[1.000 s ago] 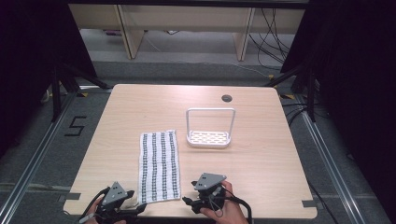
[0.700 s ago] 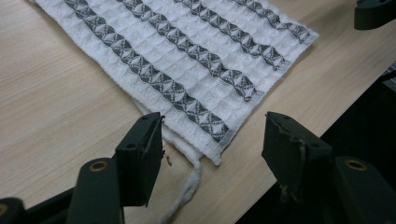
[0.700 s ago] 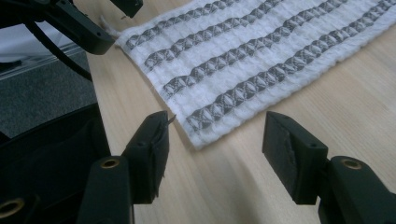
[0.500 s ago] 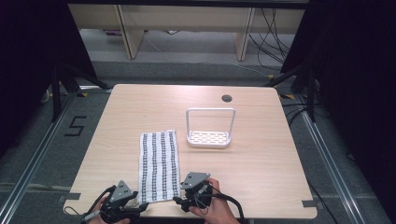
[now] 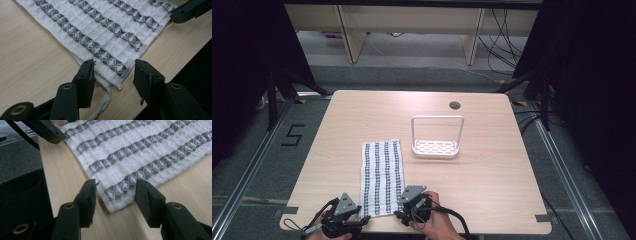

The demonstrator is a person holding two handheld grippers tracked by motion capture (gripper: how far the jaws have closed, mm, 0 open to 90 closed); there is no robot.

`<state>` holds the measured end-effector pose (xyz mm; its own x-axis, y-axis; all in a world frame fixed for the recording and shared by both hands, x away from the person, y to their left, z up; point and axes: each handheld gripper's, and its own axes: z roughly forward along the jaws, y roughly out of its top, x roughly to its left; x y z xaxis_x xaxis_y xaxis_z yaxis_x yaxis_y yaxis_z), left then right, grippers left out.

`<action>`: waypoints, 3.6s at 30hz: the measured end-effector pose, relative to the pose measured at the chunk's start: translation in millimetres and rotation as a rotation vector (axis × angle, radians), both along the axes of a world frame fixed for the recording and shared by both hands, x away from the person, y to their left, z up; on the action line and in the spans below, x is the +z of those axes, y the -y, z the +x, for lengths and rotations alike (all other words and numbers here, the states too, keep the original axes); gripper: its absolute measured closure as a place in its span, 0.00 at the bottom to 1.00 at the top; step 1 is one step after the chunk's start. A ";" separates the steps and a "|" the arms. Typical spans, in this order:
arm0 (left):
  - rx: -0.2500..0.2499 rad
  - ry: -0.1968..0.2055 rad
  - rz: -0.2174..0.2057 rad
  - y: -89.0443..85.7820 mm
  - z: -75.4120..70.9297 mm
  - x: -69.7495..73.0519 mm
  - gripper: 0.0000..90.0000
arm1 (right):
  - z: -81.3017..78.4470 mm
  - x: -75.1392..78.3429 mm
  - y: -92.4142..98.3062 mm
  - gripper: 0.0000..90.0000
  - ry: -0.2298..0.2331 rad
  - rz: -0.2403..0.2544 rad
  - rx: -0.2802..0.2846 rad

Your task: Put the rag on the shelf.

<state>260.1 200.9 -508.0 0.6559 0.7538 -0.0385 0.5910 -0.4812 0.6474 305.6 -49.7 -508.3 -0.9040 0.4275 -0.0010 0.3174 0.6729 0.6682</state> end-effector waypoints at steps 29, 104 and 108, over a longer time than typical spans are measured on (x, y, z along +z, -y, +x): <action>-0.089 0.060 0.027 -4.0 1.2 17.6 0.95 | 1.2 7.5 3.0 0.95 -0.003 0.056 0.013; -0.164 0.197 -0.297 99.3 123.0 247.4 0.95 | 63.1 229.3 136.5 0.96 0.155 0.350 -0.265; -0.151 0.200 -0.309 104.7 135.5 251.7 0.95 | 72.9 232.9 137.8 0.96 0.157 0.361 -0.287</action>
